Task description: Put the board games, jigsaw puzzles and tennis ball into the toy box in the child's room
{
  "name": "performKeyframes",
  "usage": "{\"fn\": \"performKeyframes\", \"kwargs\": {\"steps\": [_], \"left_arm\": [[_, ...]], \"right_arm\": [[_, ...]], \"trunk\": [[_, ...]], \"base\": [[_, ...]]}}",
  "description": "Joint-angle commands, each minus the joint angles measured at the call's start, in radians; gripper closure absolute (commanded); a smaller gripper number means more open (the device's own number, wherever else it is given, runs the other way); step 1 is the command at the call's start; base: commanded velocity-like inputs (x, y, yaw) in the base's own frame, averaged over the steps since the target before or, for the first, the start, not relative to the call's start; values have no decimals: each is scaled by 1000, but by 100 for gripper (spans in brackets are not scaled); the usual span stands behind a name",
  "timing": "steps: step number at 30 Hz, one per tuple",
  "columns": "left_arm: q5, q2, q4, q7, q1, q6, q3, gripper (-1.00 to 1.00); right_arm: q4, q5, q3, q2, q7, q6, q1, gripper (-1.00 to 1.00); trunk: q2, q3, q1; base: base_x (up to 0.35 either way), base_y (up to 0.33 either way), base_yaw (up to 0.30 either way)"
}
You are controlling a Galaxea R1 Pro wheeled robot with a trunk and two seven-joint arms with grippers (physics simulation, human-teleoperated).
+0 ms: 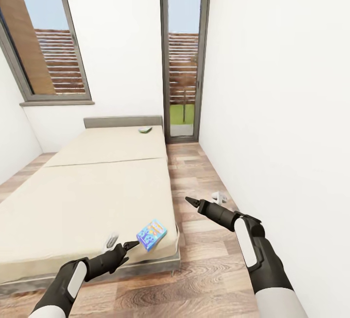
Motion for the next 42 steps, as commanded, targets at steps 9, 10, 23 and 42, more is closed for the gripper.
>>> {"fn": "performKeyframes", "kwargs": {"steps": [9,10,23,42], "left_arm": [[2,0,2,-1,-1,2,5,-100],[3,0,3,-1,-1,0,5,-100],[5,-10,3,1,-1,-4,9,-100],[5,-17,6,-3,-1,-53,2,-100]], "right_arm": [[0,-3,-4,0,3,8,-1,-100],[0,-3,-3,0,3,8,-1,-100],[0,-4,-4,0,4,9,-1,-100],[0,-2,-3,0,3,9,-1,-100]], "trunk": [[-64,-29,35],[-71,-32,38],[-162,-73,88],[-281,-126,153]], "base": [[0,0,0],[0,0,0],[0,0,0],[0,0,0]]}}
